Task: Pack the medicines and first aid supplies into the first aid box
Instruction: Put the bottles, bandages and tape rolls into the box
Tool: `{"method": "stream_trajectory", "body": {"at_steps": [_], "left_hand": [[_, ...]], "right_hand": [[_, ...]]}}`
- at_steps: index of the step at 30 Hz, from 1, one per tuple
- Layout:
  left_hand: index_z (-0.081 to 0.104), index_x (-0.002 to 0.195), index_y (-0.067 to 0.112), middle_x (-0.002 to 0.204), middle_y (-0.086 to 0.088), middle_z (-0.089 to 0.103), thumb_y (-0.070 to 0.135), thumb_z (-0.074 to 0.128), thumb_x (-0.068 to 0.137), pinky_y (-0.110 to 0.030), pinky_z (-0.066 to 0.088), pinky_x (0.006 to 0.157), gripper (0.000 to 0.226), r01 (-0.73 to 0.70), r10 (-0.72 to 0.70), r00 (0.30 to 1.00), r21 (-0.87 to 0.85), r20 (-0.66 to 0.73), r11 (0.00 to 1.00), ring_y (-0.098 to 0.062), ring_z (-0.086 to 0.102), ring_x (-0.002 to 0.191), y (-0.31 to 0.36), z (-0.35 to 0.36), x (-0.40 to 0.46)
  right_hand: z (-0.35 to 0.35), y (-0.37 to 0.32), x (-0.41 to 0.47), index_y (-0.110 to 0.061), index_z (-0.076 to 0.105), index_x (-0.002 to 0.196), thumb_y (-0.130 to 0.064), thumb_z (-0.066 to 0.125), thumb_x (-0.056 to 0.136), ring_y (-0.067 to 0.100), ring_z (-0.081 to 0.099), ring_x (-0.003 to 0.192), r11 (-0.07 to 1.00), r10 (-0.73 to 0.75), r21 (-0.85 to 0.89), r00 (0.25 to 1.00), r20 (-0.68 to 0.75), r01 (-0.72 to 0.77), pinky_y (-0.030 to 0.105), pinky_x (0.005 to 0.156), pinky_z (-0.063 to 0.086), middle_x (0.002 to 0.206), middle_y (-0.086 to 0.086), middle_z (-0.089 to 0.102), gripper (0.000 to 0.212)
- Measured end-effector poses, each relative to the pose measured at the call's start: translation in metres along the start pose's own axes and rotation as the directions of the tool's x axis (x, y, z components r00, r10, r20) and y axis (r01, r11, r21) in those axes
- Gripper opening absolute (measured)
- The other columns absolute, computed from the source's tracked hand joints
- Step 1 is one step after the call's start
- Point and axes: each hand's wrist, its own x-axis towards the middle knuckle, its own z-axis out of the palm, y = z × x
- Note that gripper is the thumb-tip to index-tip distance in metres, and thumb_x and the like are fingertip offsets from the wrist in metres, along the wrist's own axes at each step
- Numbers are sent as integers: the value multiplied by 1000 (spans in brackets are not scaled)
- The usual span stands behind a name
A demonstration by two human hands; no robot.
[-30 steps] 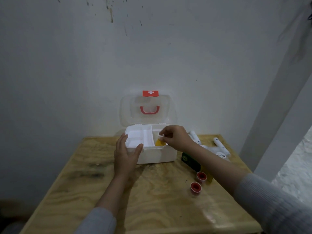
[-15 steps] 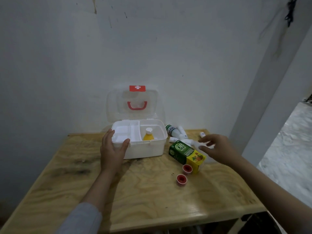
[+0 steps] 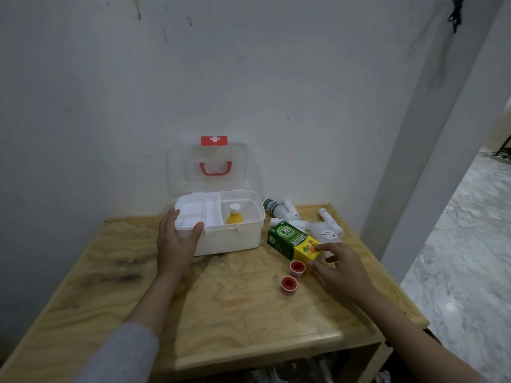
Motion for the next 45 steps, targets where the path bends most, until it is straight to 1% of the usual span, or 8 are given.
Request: {"method": "stream_trajectory", "body": {"at_steps": [5,12,19,23,27,34,41,45], "left_hand": [[44,135,16,146,-4,40,36,68,82,-38,36,109,61,3,-3,1000,-1,-1,1000,-21,39,134,-1,0,1],[43,135,16,146,-4,40,36,68,82,-33,34,106,62,-3,3,1000,4,0,1000,-20,38,134,-1,0,0],[42,136,20,147,-1,39,40,67,82,-36,36,105,63,12,-12,1000,7,2,1000,-20,37,133,-1,-1,0],[39,136,25,148,1,37,44,66,81,-43,42,103,64,38,-38,999,12,18,999,-21,38,132,0,-1,0],[41,136,22,148,2,38,40,68,81,-38,38,106,64,49,-49,998,-15,29,999,-19,37,133,1,-3,0],[43,134,23,146,3,40,40,70,79,-37,38,107,64,47,-47,999,-21,12,999,-17,38,132,-1,-2,0],[43,134,24,146,5,40,42,70,78,-37,41,105,65,33,-33,999,-12,13,999,-15,38,132,-2,-2,1],[39,134,31,146,10,38,48,68,77,-33,42,100,66,40,-40,999,6,6,999,-13,38,130,-2,-1,0]], "right_hand": [[-6,-7,3,-21,68,103,-26,78,72,10,65,81,993,-83,81,994,-72,89,17,66,51,103,0,59,34],[-39,-48,32,-14,69,105,-16,79,71,13,65,81,966,-156,168,960,-231,197,29,71,55,106,0,56,36],[-34,-108,82,-13,69,108,-17,77,72,17,62,88,938,-320,84,933,-163,336,25,72,50,112,5,59,37],[-17,-134,113,-10,69,109,-19,72,72,23,61,95,934,-356,-49,933,-44,354,35,79,52,115,10,58,38],[0,-152,138,-13,69,108,-18,68,68,21,58,89,933,-296,-168,944,145,318,28,72,46,113,12,60,40],[37,-163,158,-12,72,103,-12,68,69,16,57,91,993,-83,-58,944,319,107,26,73,46,113,7,67,35],[72,-160,171,-3,73,99,-4,73,71,15,60,71,994,100,-21,860,500,-104,32,80,58,80,7,66,28],[88,-157,180,7,65,107,-7,69,74,15,57,74,986,154,-136,799,581,-91,41,91,54,107,25,68,36]]}}
